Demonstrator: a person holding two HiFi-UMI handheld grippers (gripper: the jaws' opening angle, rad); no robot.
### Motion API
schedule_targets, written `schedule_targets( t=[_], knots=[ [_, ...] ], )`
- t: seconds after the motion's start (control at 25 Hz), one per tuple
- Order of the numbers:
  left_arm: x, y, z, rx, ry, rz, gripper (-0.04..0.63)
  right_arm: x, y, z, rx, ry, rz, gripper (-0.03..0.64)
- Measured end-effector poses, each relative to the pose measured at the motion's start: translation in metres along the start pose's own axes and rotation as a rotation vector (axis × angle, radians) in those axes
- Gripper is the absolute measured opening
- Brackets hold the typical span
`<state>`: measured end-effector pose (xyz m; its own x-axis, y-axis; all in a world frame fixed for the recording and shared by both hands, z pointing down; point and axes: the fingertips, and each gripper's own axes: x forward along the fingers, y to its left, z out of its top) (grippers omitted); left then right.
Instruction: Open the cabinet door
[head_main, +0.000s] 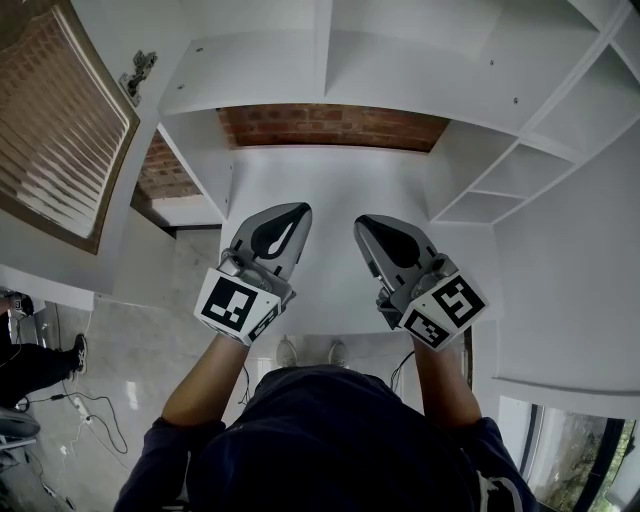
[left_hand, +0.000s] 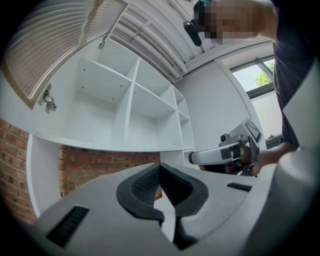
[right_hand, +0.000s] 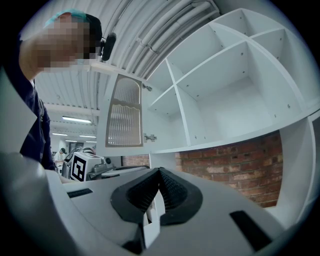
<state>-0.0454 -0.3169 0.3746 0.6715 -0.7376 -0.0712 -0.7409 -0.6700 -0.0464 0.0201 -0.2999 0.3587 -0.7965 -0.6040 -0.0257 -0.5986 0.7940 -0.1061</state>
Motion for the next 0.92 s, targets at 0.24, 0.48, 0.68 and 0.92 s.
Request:
schedule_targets(
  t=[0.24, 0.48, 0.68, 0.92],
  knots=[
    [-0.0003, -0.0006, -0.0018, 0.002, 0.01, -0.003, 0.006, 0.0002, 0.0003, 0.0006, 0.0, -0.001, -0.001, 0.02],
    [-0.0009, -0.0003, -0.0028, -0.001, 0.012, 0.0, 0.006, 0.0006, 0.0011, -0.0001, 0.001, -0.001, 0.001, 0.018],
    [-0.002, 0.0012, -0.002, -0.004, 0.01, 0.006, 0.008, 0.001, 0.0018, -0.0001, 0.003, 0.001, 0.003, 0.019],
    [-0.0026, 0.0026, -0.0031, -0.009, 0.011, 0.01, 0.008, 0.0019, 0.0021, 0.0003, 0.003, 0.001, 0.004, 0.018]
  ],
)
